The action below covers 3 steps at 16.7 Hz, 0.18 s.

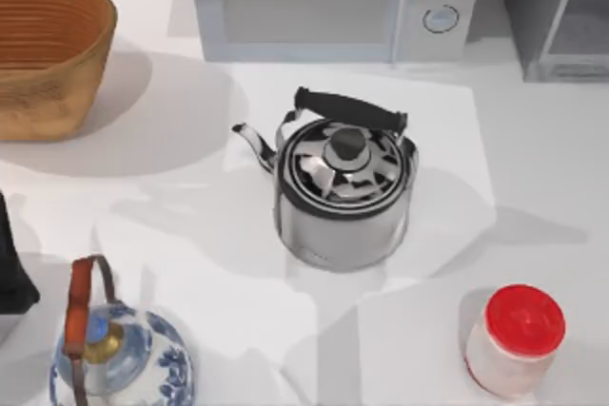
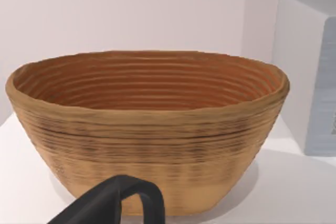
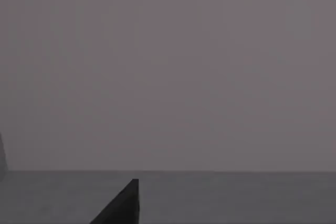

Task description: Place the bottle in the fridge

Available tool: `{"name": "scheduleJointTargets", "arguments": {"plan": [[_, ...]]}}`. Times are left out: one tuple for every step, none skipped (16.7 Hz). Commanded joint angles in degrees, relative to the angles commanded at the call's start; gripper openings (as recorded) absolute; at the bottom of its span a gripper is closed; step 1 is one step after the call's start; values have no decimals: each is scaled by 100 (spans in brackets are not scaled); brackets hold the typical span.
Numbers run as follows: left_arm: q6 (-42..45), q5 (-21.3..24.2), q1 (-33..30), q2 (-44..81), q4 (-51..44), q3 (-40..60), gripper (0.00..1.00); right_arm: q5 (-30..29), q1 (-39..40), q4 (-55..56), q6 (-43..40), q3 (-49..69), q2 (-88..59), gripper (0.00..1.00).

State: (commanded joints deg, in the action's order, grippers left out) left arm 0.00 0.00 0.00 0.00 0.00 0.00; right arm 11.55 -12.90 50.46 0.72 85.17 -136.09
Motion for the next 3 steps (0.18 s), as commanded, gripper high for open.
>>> {"name": "scheduleJointTargets", "arguments": {"plan": [[0,0,0,0,0,0,100,0,0,0,0,0,0,100],[0,0,0,0,0,0,100,0,0,0,0,0,0,100],[0,0,0,0,0,0,100,0,0,0,0,0,0,100]]}}
